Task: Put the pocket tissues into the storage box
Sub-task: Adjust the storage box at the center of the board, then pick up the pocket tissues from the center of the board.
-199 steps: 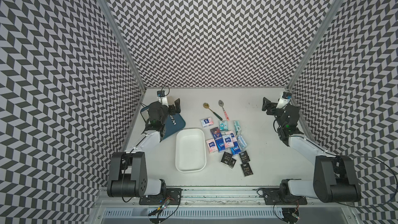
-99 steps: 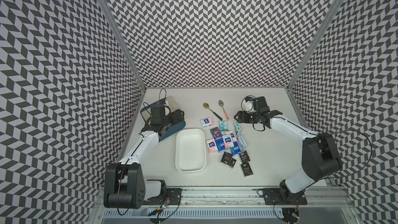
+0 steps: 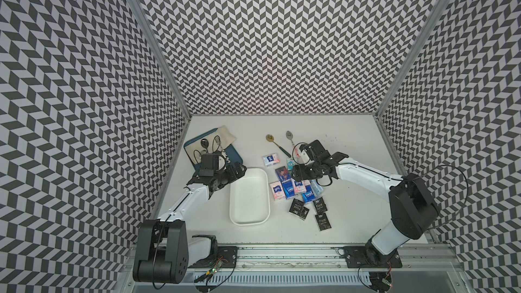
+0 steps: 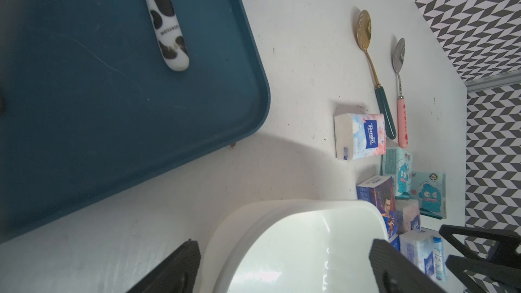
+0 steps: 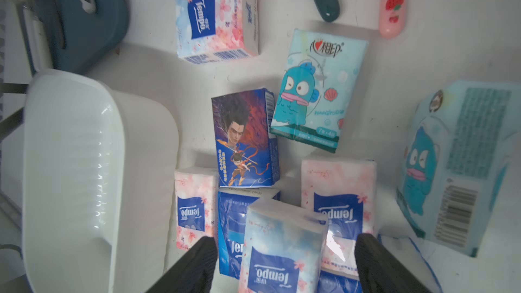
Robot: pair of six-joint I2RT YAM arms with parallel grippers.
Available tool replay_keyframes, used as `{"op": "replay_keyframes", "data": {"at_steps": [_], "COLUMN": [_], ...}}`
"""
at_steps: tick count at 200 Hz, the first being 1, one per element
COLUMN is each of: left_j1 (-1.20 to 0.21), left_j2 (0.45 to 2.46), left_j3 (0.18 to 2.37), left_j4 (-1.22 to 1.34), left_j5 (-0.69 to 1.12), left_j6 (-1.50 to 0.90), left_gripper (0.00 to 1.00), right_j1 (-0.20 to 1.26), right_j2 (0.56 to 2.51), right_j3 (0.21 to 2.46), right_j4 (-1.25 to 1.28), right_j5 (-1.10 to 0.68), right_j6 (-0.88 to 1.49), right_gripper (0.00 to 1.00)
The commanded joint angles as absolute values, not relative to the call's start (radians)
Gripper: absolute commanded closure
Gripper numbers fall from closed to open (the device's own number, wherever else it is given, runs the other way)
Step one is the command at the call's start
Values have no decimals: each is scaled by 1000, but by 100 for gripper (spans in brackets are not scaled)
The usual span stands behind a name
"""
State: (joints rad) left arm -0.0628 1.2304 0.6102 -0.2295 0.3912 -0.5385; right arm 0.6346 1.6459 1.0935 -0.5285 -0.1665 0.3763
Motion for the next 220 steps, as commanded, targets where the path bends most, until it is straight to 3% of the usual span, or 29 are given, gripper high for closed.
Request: {"op": "replay_keyframes", "data": {"at_steps": [1, 48, 101, 128, 220], "left_j1": [-76, -99, -112, -112, 50], "left_j2": [1223, 1182, 1181, 1176, 1324], "left_j3": [607, 560, 505, 511, 709], "left_j4": [-230, -219, -145, -148, -76], "left_j5": [414, 444, 514, 497, 446], "left_j6": [-547, -617, -729, -738, -693], "left_gripper": [0, 0, 0, 0, 0], "right_j1": [665, 702, 703, 701, 779], "right_j2": [1677, 1708, 1725, 1696, 1718], "right_j3": [1081, 1091, 1100, 1129, 1343], "right_j4": [-547, -561, -566, -588, -456], "right_j5": [-101, -66, -49, -25, -360], "right_j6": [416, 455, 477, 474, 547], "right_gripper": [18, 20, 46, 53, 55]}}
